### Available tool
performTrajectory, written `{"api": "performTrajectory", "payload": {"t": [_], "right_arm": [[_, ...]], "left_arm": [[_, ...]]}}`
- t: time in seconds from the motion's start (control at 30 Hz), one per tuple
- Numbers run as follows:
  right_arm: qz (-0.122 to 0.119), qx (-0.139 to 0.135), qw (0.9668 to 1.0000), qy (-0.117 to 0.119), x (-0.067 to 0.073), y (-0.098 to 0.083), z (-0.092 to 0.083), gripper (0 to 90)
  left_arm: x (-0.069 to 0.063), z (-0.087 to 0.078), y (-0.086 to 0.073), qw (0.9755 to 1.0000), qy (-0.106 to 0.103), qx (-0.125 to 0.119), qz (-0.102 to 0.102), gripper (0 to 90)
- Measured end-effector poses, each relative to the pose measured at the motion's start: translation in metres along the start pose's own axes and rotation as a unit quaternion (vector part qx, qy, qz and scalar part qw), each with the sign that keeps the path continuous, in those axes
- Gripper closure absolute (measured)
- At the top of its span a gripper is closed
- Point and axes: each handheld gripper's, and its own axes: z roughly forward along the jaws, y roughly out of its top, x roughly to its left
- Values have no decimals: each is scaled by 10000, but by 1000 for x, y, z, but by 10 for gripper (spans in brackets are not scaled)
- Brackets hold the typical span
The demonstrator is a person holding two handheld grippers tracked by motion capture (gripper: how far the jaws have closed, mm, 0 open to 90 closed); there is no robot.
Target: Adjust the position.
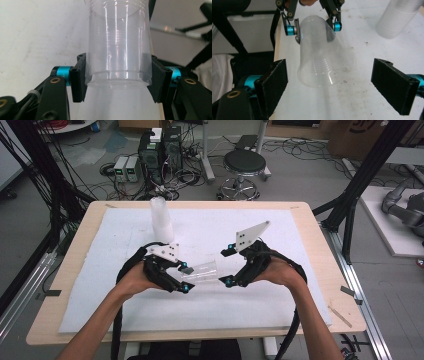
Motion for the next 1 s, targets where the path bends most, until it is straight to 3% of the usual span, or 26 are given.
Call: {"api": "performTrajectory", "payload": {"t": [0.03, 0.07, 0.13, 0.2, 0.27, 0.33, 0.37, 0.53, 0.67, 1.0], "right_arm": [[90, -286, 9995, -100, 0, -7, -4, 138], [90, -286, 9995, -100, 0, -7, -4, 138], [186, -546, 9983, -108, 0, -13, -6, 139], [309, -913, 9952, -150, 0, -22, -7, 143], [343, -1026, 9940, -146, 0, -25, -6, 143], [471, -1319, 9900, -160, 2, -33, -3, 143], [471, -1319, 9900, -160, 2, -33, -3, 143], [591, -1757, 9826, -115, 3, -46, 3, 143], [670, -1994, 9776, -26, 4, -52, 9, 143], [738, -2179, 9730, 196, 5, -53, 24, 143]], "left_arm": [[0, -3, -2, 9997, 12, -247, 11, 418], [0, -4, -3, 9991, 6, -416, -33, 418], [0, -7, -7, 9970, -26, -777, -40, 418], [0, -9, -8, 9951, -2, -993, -14, 418], [0, -9, -11, 9923, -4, -1241, -10, 417], [0, -10, -13, 9907, 4, -1359, 18, 418], [0, -10, -14, 9897, -2, -1428, 12, 418], [0, -7, -22, 9836, -76, -1800, -52, 417], [1, -6, -25, 9823, -86, -1871, -63, 418], [-1, -4, -24, 9819, -121, -1888, -12, 418]]}}
